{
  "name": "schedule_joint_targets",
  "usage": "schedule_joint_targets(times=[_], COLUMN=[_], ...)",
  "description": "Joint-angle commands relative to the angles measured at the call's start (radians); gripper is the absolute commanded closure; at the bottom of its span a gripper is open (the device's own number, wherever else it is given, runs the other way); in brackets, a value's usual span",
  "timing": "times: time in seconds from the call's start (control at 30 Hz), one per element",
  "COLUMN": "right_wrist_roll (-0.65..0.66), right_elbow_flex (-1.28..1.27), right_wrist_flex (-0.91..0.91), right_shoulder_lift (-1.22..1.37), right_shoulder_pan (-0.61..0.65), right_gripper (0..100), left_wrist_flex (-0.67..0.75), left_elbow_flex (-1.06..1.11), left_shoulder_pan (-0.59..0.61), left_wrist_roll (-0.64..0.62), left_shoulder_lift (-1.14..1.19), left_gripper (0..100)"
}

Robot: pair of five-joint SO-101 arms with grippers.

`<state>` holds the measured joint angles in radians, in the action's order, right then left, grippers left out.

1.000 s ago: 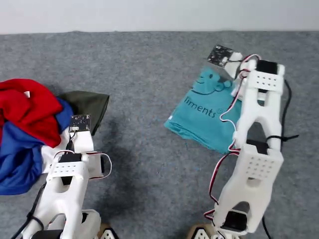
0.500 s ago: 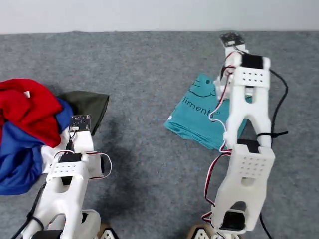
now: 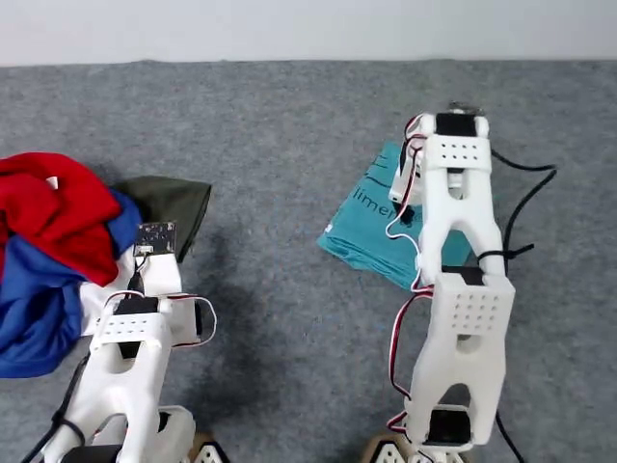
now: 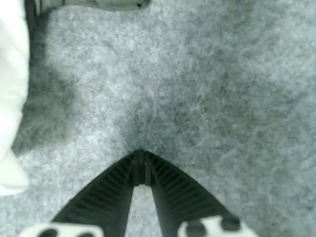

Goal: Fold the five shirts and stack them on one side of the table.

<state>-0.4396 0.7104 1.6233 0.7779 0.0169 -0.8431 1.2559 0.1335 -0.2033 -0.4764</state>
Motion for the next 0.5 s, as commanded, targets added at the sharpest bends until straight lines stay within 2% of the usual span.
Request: schedule_joint_targets(times=[0.0,0.2,0.27,0.4,0.47], right_wrist_roll=[-0.017,-0.017,-0.017,-0.002,0.068], right_elbow_flex=[0.057,0.057,0.057,0.057,0.057], right_wrist_flex=[-0.077,-0.117,-0.093,-0.084,-0.087], right_shoulder_lift=[0.03,0.162,0.171,0.173,0.17], right_shoulder_pan=[-0.012,-0.016,-0.016,-0.021,-0.033], right_gripper=[56.0,56.2,59.7,81.1,93.2], left_wrist_flex=[-0.028,-0.028,-0.028,-0.028,-0.028], left_elbow_flex=[0.01,0.01,0.01,0.01,0.01], left_shoulder_pan=[-0.009,-0.009,-0.009,-0.009,-0.009], left_wrist_roll=[0.012,0.012,0.012,0.012,0.012], left_shoulder_lift=[0.0,0.0,0.0,0.0,0.0], left_gripper=[98,98,98,98,98])
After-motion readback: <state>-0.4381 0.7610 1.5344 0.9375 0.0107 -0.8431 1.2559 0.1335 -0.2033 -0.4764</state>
